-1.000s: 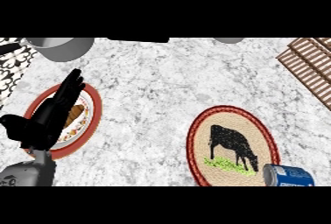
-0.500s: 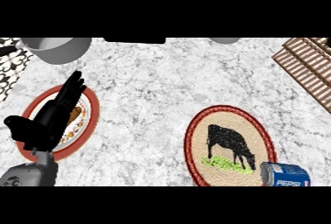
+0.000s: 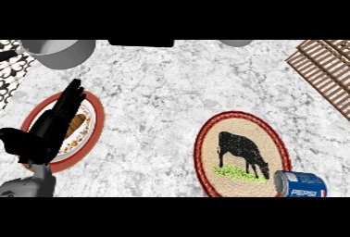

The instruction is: Pick the eggplant from the placemat and place it in the tiered shelf

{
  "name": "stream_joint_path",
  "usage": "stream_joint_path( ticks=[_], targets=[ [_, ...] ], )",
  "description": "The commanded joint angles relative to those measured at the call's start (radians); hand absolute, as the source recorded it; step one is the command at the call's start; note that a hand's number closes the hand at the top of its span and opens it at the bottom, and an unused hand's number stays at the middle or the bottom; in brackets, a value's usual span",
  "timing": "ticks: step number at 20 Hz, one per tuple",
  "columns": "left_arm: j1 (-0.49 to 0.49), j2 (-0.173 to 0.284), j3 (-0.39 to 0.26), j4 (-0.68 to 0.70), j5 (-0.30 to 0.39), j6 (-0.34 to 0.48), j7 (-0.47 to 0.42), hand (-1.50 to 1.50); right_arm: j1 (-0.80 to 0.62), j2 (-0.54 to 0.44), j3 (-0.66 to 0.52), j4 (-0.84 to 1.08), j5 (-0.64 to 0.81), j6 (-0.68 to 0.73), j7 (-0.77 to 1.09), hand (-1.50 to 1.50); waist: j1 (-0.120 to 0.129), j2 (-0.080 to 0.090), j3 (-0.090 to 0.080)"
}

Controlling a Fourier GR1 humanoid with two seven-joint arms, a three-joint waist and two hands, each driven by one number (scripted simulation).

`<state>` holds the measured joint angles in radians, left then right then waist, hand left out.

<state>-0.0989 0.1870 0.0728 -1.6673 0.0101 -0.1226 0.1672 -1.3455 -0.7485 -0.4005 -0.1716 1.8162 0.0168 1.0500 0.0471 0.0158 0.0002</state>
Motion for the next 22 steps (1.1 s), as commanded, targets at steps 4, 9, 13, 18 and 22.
stream_joint_path(
  ticks=[4, 9, 13, 18, 22],
  targets=[
    [-0.026, -0.005, 0.011, 0.006, 0.003, 0.01, 0.001, 0.0, -0.068, 0.004, -0.001, -0.147, 0.002, -0.173, 0.094, -1.5, 0.005, 0.003, 0.001],
    [-0.038, -0.007, -0.01, -0.004, -0.003, 0.008, 0.053, 0.0, -0.135, -0.002, -0.003, -0.251, 0.022, -0.22, 0.171, -1.5, -0.007, -0.005, 0.0],
    [-0.031, -0.025, -0.018, 0.003, -0.021, 0.027, 0.03, 0.0, -0.183, -0.016, -0.04, -0.371, 0.017, -0.294, 0.239, -1.5, -0.019, -0.009, 0.0],
    [-0.017, 0.019, 0.038, 0.017, 0.003, 0.011, 0.027, 0.0, -0.205, 0.009, -0.104, -0.538, -0.007, -0.283, 0.29, -1.5, -0.052, -0.029, -0.001],
    [0.026, 0.017, 0.045, 0.01, 0.01, 0.007, 0.029, 0.0, -0.177, 0.085, -0.126, -0.707, -0.021, -0.21, 0.281, -1.5, -0.074, -0.039, -0.001]
  ],
)
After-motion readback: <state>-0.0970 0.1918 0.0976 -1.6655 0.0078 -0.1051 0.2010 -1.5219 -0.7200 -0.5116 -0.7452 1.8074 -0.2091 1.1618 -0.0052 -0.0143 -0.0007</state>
